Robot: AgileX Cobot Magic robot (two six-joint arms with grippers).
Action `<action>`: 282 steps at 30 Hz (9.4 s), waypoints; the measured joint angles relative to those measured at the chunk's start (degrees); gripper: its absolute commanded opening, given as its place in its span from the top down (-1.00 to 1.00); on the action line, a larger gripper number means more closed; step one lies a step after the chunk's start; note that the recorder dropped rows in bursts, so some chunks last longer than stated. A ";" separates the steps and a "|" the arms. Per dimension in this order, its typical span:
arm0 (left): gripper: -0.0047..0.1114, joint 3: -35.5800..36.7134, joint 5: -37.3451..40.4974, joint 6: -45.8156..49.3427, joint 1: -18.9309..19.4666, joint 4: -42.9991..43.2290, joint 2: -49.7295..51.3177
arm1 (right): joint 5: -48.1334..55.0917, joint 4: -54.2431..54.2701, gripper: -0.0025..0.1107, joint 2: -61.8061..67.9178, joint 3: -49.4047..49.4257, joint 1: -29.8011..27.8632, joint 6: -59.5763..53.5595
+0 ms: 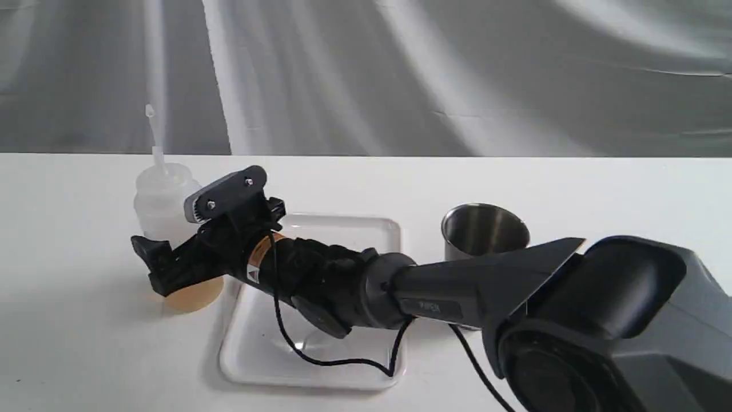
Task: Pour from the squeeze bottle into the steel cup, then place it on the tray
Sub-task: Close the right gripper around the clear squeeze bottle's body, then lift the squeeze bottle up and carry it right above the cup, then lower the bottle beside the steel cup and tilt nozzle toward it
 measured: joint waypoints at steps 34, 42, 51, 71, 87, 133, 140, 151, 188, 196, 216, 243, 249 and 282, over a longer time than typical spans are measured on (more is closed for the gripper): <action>0.92 0.00 0.00 0.00 0.00 0.00 0.00 | 0.28 0.00 -0.89 4.12 -6.61 0.00 -0.02; 0.92 0.00 0.00 0.00 0.00 0.00 0.00 | 0.15 -0.11 -0.69 4.86 -6.61 0.00 -0.02; 0.92 0.00 0.00 0.00 0.00 0.00 0.00 | -0.09 -0.47 0.33 4.86 -6.61 0.00 -0.02; 0.92 0.00 0.00 0.00 0.00 0.00 0.00 | 4.43 -1.51 0.96 -0.33 -6.61 -0.35 1.60; 0.92 0.00 0.00 0.00 0.00 0.00 0.00 | 14.45 -5.29 0.96 -17.88 -6.61 -1.59 3.34; 0.92 0.00 0.00 0.00 0.00 0.00 0.00 | 9.20 -13.43 0.96 -74.58 46.37 -21.60 7.22; 0.92 0.00 0.00 0.00 0.00 0.00 0.00 | 7.29 -12.02 0.96 -78.09 51.74 -22.03 6.87; 0.92 0.00 0.00 0.00 0.00 0.00 0.00 | 7.29 -6.28 0.96 -83.41 60.40 -22.03 -1.01; 0.92 0.00 0.00 0.00 0.00 0.00 0.00 | 7.51 -5.65 0.96 -79.67 67.61 -35.97 -4.76; 0.92 0.00 0.00 0.00 0.00 0.00 0.00 | 6.99 -9.31 0.96 -73.61 67.61 -37.61 -8.35; 0.92 0.00 0.00 0.00 0.00 0.00 0.00 | 4.95 -10.23 0.96 -66.35 67.61 -44.29 -9.34; 0.92 0.00 0.00 0.00 0.00 0.00 0.00 | 2.36 -13.81 0.96 -65.14 67.61 -45.02 -8.10; 0.92 0.00 0.00 0.00 0.00 0.00 0.00 | 2.16 -14.92 0.96 -61.13 67.61 -45.02 -9.80; 0.92 0.00 0.00 0.00 0.00 0.00 0.00 | 15.31 -35.56 0.96 -54.31 56.81 -48.48 -22.26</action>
